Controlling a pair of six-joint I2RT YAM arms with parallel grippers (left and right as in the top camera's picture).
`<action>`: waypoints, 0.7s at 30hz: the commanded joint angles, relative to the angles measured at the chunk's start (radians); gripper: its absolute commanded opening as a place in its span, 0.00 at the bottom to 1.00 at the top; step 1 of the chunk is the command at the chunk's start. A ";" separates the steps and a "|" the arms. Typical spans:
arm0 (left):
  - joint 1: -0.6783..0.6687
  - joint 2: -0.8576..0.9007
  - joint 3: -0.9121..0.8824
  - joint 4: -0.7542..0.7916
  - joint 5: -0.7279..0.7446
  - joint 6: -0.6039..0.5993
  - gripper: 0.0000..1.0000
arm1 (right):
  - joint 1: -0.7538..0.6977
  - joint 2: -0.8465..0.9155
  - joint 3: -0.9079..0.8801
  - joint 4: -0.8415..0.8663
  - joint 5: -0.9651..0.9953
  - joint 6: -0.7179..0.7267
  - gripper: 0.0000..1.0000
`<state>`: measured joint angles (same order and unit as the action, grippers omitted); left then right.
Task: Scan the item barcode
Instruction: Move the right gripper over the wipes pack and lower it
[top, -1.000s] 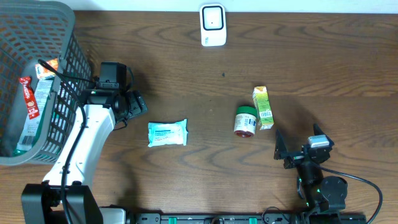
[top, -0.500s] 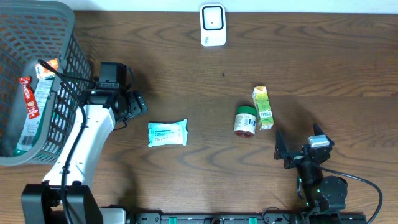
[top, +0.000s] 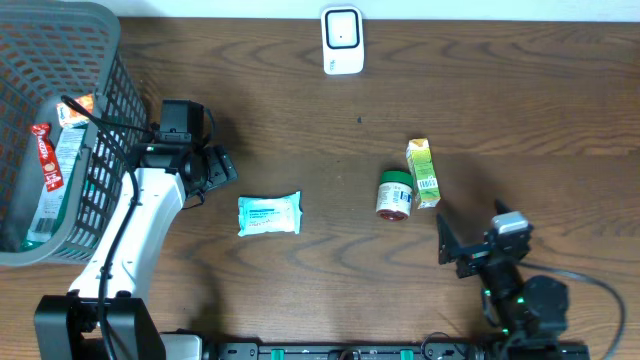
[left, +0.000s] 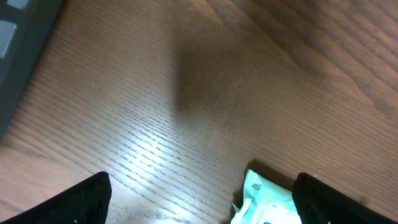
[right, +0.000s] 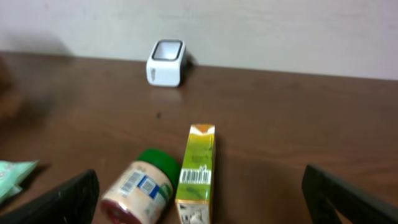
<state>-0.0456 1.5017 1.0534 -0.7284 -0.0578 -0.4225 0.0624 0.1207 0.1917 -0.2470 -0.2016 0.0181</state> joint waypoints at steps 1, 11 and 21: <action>0.005 0.003 -0.011 0.000 -0.003 -0.002 0.93 | 0.004 0.150 0.235 -0.068 -0.012 0.019 0.99; 0.005 0.003 -0.011 0.000 -0.003 -0.002 0.94 | 0.017 0.923 0.945 -0.628 -0.174 -0.045 0.99; 0.005 0.003 -0.011 0.000 -0.003 -0.002 0.94 | 0.102 1.288 1.060 -0.580 -0.550 -0.127 0.62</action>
<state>-0.0456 1.5017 1.0512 -0.7269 -0.0551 -0.4225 0.0944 1.3422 1.2316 -0.8261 -0.6392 -0.0463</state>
